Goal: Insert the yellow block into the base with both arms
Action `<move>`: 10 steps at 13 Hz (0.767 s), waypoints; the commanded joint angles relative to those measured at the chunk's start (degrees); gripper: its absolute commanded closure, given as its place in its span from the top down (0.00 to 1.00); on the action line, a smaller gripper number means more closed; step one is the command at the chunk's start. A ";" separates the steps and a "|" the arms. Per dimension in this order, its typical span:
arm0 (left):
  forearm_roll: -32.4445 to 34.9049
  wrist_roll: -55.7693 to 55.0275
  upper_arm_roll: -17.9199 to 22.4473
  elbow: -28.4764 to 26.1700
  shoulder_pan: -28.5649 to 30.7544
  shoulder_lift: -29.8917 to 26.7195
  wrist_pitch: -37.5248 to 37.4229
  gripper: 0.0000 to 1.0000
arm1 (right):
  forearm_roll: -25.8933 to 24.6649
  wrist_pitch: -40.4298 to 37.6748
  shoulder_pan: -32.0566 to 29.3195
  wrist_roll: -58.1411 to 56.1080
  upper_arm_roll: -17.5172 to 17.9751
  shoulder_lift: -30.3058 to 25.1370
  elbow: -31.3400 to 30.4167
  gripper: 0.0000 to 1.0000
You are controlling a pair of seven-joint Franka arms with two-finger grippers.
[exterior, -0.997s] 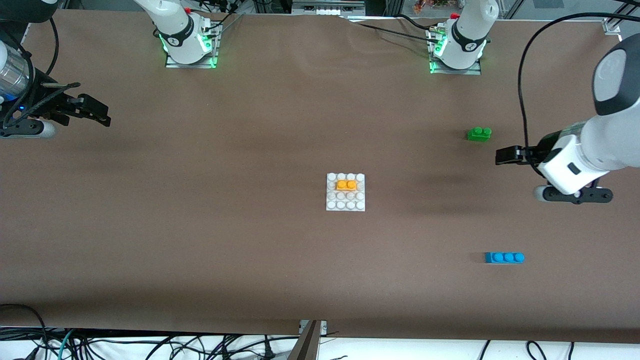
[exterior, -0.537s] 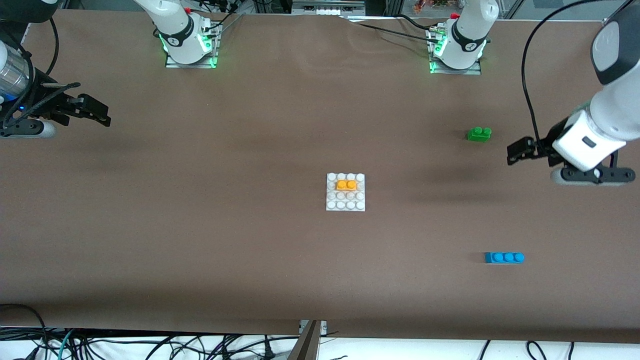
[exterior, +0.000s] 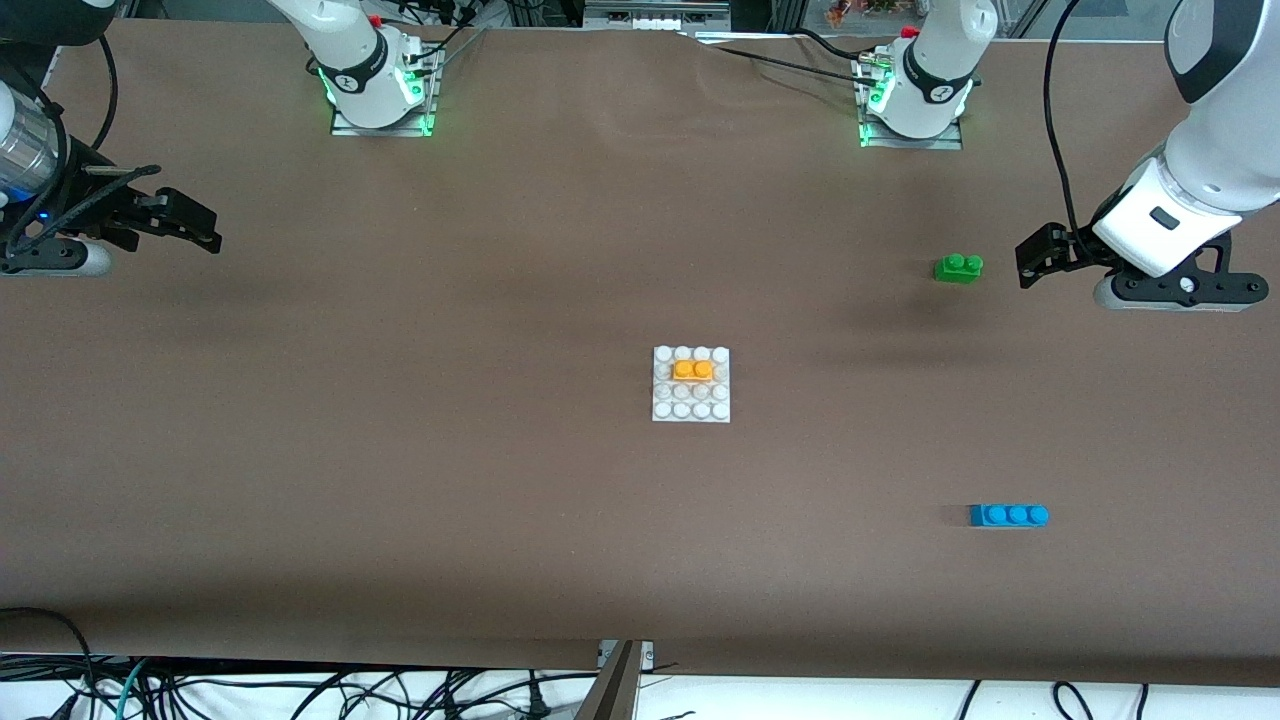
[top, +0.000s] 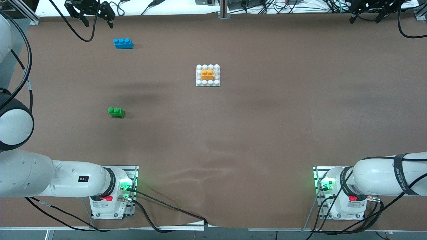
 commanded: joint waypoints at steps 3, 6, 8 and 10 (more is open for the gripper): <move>-1.12 1.26 0.10 -0.17 -0.01 -1.05 -2.81 1.00 | -0.48 -0.32 -0.23 0.65 0.21 -0.04 0.46 0.99; -1.12 1.17 -0.25 2.19 -1.32 -0.79 -3.45 1.00 | -0.48 -0.41 -0.23 0.65 0.21 -0.04 0.46 0.99; -1.12 1.17 -0.16 2.29 -1.33 -0.70 -3.45 1.00 | -0.48 -0.41 -0.23 0.65 0.21 -0.04 0.46 0.99; -1.38 1.26 -0.16 2.29 -0.54 -0.78 -4.05 1.00 | -0.48 -0.41 -0.23 0.65 0.21 -0.04 0.46 0.99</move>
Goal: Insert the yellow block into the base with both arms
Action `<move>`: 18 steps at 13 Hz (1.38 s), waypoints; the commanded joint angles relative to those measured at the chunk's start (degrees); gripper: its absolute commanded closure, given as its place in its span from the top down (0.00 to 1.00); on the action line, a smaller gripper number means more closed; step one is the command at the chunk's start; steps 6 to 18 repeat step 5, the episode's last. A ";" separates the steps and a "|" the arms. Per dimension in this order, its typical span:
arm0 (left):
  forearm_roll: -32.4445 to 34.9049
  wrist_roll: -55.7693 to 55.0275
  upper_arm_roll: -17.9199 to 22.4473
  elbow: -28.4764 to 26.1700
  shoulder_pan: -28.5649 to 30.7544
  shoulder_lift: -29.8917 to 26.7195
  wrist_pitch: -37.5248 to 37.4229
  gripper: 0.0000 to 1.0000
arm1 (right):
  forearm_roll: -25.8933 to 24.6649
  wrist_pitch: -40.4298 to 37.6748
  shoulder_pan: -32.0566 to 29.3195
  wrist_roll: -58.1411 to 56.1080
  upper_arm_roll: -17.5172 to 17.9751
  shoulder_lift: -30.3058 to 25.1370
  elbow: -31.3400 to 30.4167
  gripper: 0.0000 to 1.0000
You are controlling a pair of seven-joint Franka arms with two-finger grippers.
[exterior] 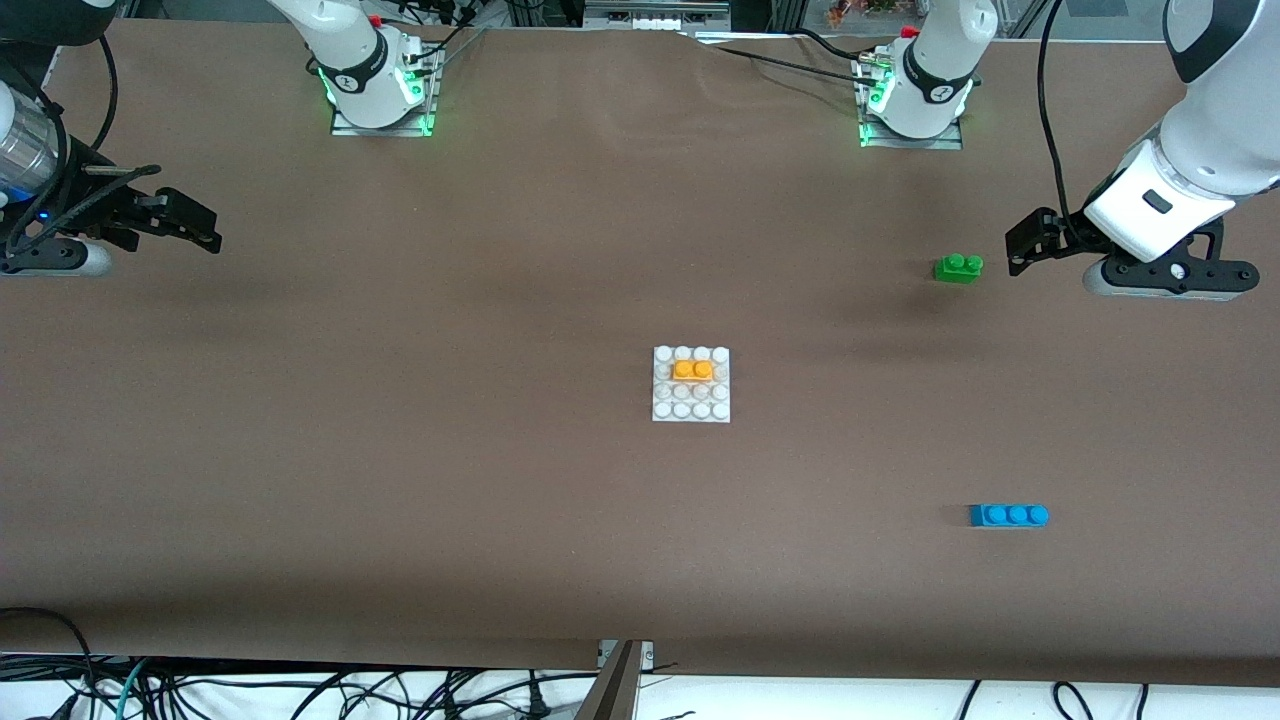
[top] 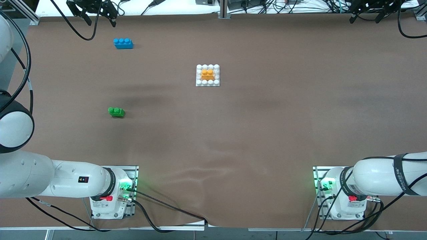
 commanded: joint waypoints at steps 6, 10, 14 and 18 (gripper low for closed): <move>-1.60 1.26 0.56 0.88 0.25 -0.27 -2.43 1.00 | -0.48 -0.41 -0.23 0.65 0.21 -0.04 0.46 0.99; -1.60 1.26 0.56 0.88 0.25 -0.27 -2.43 1.00 | -0.48 -0.41 -0.23 0.65 0.21 -0.04 0.46 0.99; -1.60 1.26 0.56 0.88 0.25 -0.27 -2.43 1.00 | -0.48 -0.41 -0.23 0.65 0.21 -0.04 0.46 0.99; -1.60 1.26 0.56 0.88 0.25 -0.27 -2.43 1.00 | -0.48 -0.41 -0.23 0.65 0.21 -0.04 0.46 0.99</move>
